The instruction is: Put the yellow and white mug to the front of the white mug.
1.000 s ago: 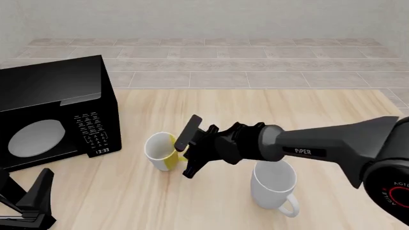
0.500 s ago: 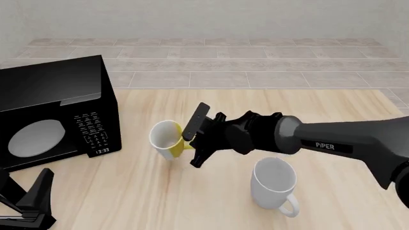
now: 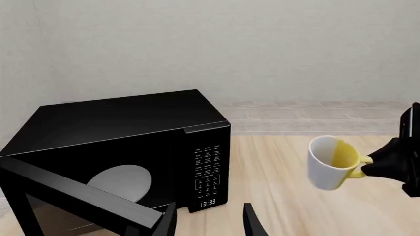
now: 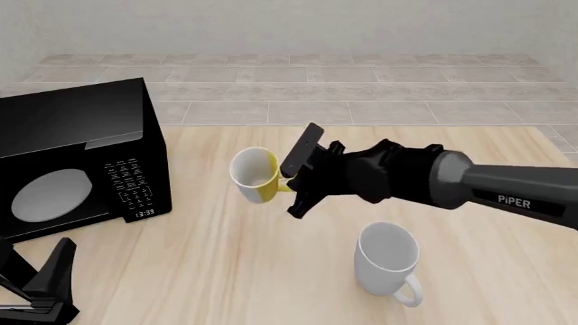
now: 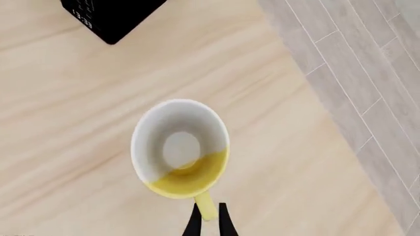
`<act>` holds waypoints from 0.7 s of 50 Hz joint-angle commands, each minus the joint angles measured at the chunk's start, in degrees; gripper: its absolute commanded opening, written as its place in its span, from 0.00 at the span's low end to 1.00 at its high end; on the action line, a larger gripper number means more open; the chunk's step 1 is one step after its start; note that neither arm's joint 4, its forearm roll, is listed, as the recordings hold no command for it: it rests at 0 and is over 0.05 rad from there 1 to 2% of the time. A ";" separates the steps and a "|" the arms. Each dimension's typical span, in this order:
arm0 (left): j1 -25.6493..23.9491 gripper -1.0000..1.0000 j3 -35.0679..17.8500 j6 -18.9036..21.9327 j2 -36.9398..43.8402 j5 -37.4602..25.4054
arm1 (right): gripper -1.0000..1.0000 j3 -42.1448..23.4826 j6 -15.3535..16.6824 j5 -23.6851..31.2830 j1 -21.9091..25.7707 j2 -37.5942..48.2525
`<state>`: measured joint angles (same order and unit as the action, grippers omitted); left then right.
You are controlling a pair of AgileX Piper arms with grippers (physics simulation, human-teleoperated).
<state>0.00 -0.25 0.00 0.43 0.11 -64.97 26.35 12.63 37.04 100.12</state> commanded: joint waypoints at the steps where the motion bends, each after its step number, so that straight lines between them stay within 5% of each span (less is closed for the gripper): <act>1: 0.00 1.00 0.00 0.00 0.00 0.00 | 0.00 2.06 -1.61 -0.12 -2.30 -3.11; 35: 0.00 1.00 0.00 0.00 0.00 0.00 | 0.00 8.31 -3.91 -1.95 -8.97 -8.21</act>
<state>0.00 -0.25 0.00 0.43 0.11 -58.21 23.19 11.26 29.92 93.30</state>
